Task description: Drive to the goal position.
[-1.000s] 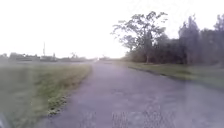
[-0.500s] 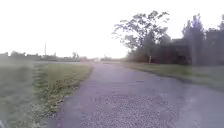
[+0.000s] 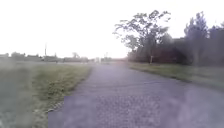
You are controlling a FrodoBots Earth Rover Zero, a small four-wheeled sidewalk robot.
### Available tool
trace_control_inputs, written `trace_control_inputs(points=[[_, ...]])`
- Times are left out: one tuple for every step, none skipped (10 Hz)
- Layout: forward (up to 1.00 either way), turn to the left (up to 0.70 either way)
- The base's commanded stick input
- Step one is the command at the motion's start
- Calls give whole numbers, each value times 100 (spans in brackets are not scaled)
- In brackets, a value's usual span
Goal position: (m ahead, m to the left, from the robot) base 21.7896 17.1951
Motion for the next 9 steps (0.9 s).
trace_control_inputs(points=[[70, 0], [70, 0], [70, 0], [70, 0], [70, 0], [70, 0], [70, 0], [70, 0], [70, 0]])
